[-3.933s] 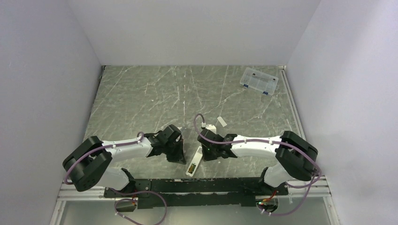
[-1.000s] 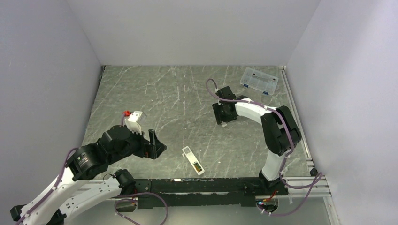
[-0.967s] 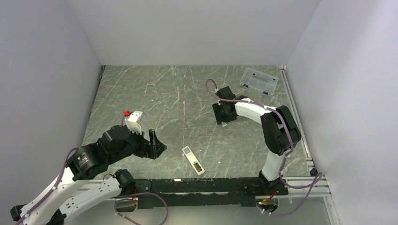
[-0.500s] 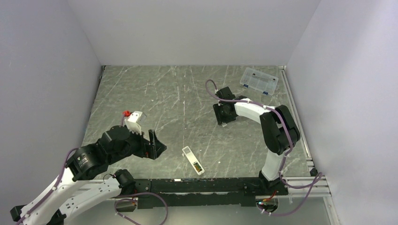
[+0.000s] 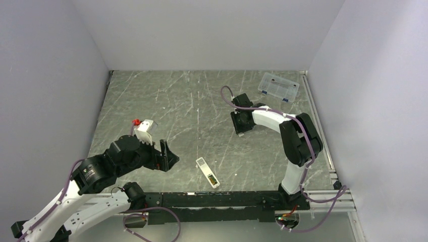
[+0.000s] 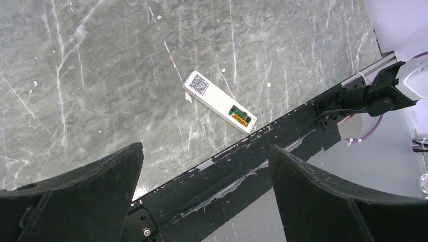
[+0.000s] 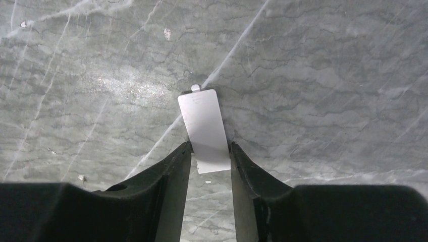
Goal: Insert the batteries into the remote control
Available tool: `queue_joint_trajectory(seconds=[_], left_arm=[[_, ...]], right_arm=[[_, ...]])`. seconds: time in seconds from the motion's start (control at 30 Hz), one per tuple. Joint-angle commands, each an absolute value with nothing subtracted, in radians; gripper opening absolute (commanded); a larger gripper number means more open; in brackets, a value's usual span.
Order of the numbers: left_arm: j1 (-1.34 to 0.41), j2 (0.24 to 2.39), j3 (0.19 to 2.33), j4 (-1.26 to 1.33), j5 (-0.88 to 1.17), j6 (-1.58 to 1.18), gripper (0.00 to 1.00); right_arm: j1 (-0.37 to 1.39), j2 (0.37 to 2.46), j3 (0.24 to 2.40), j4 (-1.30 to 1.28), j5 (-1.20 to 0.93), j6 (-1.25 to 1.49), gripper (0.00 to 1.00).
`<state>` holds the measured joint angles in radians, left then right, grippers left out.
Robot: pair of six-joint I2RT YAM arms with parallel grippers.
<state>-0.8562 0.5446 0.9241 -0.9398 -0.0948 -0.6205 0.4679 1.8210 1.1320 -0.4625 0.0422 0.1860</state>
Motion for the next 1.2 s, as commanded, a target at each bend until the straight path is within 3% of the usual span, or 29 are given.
queue_joint_trajectory(seconds=[0.0,0.37,0.7,1.17], left_arm=[[-0.859,0.544,0.925,-0.902,-0.091,-0.606,0.99],[-0.858,0.547,0.922,-0.902,-0.092,-0.607,1.0],[-0.859,0.552,0.923,-0.904,-0.095,-0.612,0.99],[-0.859,0.573,0.922,-0.904,-0.101,-0.618,0.99]], right_arm=[[0.465,1.82,1.111,-0.46,0.039,0.181,0.37],[0.481,1.81,1.083,-0.46,0.061,0.185,0.35],[0.489,1.777,1.08,-0.465,0.055,0.207,0.13],[0.518,1.635,1.048,-0.508,0.037,0.234,0.12]])
